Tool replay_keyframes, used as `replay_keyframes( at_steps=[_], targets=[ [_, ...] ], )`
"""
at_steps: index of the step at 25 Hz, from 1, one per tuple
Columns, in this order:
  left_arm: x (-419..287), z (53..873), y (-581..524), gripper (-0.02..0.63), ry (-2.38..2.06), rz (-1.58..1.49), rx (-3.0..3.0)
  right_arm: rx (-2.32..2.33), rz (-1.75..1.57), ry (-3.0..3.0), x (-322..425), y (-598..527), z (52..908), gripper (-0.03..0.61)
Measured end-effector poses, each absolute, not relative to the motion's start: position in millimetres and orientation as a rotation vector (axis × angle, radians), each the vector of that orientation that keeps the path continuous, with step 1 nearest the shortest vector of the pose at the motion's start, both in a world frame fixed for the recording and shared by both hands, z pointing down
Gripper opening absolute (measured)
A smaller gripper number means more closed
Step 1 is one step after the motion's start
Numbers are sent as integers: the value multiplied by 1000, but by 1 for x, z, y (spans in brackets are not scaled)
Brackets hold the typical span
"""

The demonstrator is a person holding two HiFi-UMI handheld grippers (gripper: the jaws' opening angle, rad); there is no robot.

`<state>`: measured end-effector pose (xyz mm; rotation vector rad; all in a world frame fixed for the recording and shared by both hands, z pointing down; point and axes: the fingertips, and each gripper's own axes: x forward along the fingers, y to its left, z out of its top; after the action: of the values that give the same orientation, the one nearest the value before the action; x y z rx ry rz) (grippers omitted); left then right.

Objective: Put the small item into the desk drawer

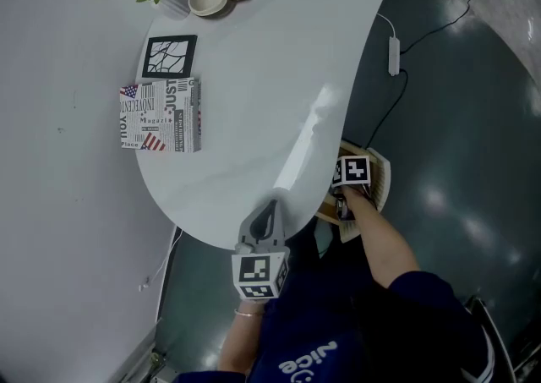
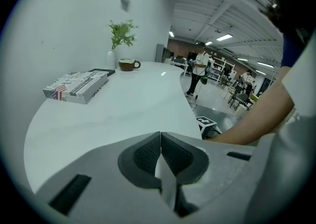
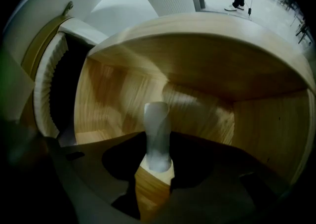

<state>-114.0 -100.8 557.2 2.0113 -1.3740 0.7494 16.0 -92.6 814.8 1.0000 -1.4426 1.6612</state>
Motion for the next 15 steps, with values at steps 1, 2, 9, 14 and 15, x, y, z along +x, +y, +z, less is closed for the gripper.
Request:
replay_keyframes(
  at_steps=[1,2,9,14,15],
  targets=[
    [-115,558,-100,6,-1374,753,2011,1002,1663,-1441,15,-92,816,152],
    [-116,558,-99,6,-1374,757,2009,999,1668,-1438,13,-90,817,153],
    [-117,563,-96,6,-1361,776,2015,1013,1673,-1388,14,-80,827,155],
    [-116,562,-93,6,-1349,777,2018,1042,1698,-1367,17,-74,830,163],
    [-116,563,-93,6,-1348,778,2020,1054,1699,-1369,17,-76,830,164]
  ],
)
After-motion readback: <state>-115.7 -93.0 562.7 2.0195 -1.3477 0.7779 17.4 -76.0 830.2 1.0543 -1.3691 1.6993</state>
